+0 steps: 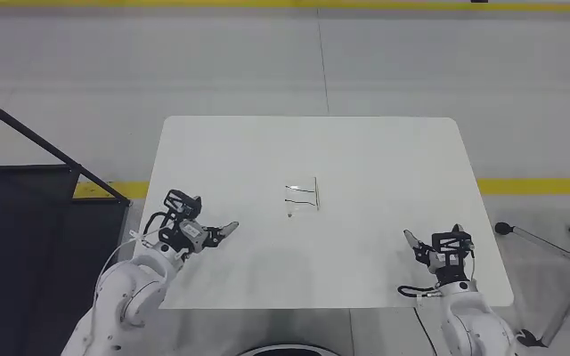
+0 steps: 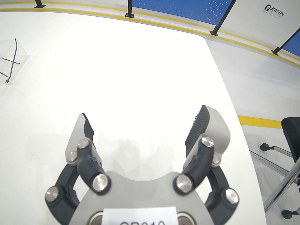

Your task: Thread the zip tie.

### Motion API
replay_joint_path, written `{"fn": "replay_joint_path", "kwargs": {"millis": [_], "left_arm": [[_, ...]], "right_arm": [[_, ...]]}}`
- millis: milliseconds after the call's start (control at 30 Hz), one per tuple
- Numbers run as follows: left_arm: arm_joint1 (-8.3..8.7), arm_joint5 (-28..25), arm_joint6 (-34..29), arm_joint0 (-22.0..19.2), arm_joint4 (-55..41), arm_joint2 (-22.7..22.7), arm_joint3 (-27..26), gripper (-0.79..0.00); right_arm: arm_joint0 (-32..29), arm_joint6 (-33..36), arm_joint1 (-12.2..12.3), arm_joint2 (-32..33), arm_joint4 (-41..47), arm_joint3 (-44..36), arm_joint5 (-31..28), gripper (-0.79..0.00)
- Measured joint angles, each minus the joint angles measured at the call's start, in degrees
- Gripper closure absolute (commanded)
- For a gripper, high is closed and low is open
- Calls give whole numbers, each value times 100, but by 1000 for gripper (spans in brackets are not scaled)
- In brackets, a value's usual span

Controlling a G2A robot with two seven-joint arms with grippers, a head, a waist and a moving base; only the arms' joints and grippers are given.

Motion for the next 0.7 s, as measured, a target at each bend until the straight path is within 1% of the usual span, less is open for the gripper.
{"fn": "replay_joint_path", "kwargs": {"millis": [67,167,433,467,500,567,600,700], "left_arm": [[-5,3,-300,-116,-276,67,-49,-785],[-12,169,-810,-301,-648,135,-129,-785],[-9,160,-837,-290,-646,146,-135,-785],[-3,76,-860,-248,-730,165,-130,-785],[5,-138,-914,-192,-987,135,-103,-785],[12,-349,-1034,-218,-1518,28,-23,-785],[8,-273,-1089,-265,-1672,33,4,-785],[-22,202,-1297,-498,-2138,218,97,-785]], "right_arm": [[0,0,0,0,0,0,0,-785],[0,0,0,0,0,0,0,-785],[0,0,0,0,0,0,0,-785],[0,0,0,0,0,0,0,-785],[0,0,0,0,0,0,0,-785],[0,0,0,0,0,0,0,-785],[0,0,0,0,0,0,0,-785],[0,0,0,0,0,0,0,-785]]}}
